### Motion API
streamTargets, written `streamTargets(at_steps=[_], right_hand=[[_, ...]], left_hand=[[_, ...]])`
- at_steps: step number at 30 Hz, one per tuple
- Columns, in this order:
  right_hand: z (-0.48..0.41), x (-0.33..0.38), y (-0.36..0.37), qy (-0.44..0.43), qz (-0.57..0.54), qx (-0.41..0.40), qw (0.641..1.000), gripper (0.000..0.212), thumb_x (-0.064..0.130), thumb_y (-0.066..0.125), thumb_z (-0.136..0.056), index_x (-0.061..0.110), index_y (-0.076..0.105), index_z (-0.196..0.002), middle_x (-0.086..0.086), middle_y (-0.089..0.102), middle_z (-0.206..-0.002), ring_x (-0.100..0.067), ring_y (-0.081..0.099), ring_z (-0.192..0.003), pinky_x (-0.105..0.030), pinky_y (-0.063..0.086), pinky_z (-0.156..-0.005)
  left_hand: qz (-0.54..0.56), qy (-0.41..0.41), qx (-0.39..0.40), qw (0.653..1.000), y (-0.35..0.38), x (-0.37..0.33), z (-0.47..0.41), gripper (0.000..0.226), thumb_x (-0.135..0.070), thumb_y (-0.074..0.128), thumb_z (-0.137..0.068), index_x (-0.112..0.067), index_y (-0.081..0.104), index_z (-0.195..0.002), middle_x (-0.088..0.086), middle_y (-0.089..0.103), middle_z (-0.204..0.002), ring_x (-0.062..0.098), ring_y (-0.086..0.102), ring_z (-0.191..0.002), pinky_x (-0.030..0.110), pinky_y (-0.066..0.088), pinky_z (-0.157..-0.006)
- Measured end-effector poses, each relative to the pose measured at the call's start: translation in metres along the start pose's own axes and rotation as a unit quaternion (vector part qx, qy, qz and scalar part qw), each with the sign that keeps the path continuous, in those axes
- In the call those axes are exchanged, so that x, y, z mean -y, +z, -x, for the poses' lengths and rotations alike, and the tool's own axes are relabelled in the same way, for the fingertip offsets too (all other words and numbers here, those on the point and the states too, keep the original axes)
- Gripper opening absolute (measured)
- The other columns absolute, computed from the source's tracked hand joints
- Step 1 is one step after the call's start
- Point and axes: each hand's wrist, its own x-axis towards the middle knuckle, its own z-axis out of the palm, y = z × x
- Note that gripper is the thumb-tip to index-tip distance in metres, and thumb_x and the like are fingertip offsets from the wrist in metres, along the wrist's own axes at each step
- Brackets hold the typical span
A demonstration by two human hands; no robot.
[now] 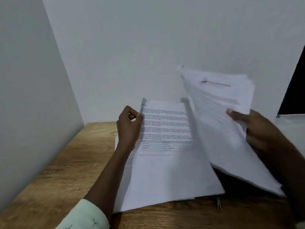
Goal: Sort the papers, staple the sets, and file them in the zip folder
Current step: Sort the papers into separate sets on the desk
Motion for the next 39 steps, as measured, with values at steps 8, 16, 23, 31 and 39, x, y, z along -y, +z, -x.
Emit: streamTargets(at_steps=[8,16,23,31,39], right_hand=[[-0.007,-0.041,0.014,0.008,0.094,0.064,0.993,0.034,0.009,0.051,-0.101,0.005,0.056,-0.134,-0.014,0.064,-0.13,-0.032,0.063,-0.118,-0.052,0.048,-0.102],[0.0,-0.034,0.032,0.022,0.148,0.087,0.985,0.032,0.015,0.052,-0.101,0.01,0.06,-0.131,-0.002,0.071,-0.119,-0.021,0.069,-0.107,-0.036,0.058,-0.088],[-0.018,-0.042,0.027,0.006,0.05,0.013,0.999,0.064,0.013,0.072,-0.078,0.009,0.05,-0.137,-0.011,0.064,-0.129,-0.03,0.062,-0.118,-0.041,0.056,-0.091],[-0.029,-0.032,-0.053,0.059,0.088,-0.178,0.978,0.034,0.007,0.052,-0.099,0.005,0.055,-0.132,-0.011,0.061,-0.127,-0.019,0.072,-0.081,-0.017,0.056,-0.065],[-0.035,-0.028,-0.072,0.106,0.278,-0.195,0.935,0.081,0.064,0.068,-0.077,0.016,0.051,-0.14,-0.005,0.061,-0.129,-0.028,0.058,-0.103,-0.02,0.047,-0.086]], left_hand=[[0.318,-0.261,0.114,0.904,0.011,0.013,0.01,0.028,-0.007,0.064,-0.093,-0.015,0.044,-0.075,0.016,0.068,-0.085,0.03,0.066,-0.074,0.047,0.056,-0.077],[0.345,-0.241,0.111,0.9,0.02,0.002,0.009,0.019,-0.013,0.061,-0.096,-0.014,0.049,-0.082,0.006,0.067,-0.073,0.02,0.063,-0.061,0.034,0.056,-0.062],[0.387,-0.258,0.17,0.869,0.029,-0.011,0.012,0.044,-0.047,0.06,-0.095,-0.003,0.056,-0.093,0.011,0.067,-0.09,0.022,0.068,-0.076,0.032,0.057,-0.065],[-0.246,-0.064,0.208,0.944,0.018,0.024,0.018,0.087,-0.054,0.079,-0.074,-0.027,0.036,-0.144,0.003,0.043,-0.145,0.024,0.036,-0.138,0.049,0.035,-0.111],[-0.443,0.021,0.401,0.802,0.048,-0.002,0.048,0.137,-0.081,0.07,-0.058,-0.041,-0.022,-0.152,0.003,-0.036,-0.158,0.034,-0.035,-0.143,0.079,-0.012,-0.102]])
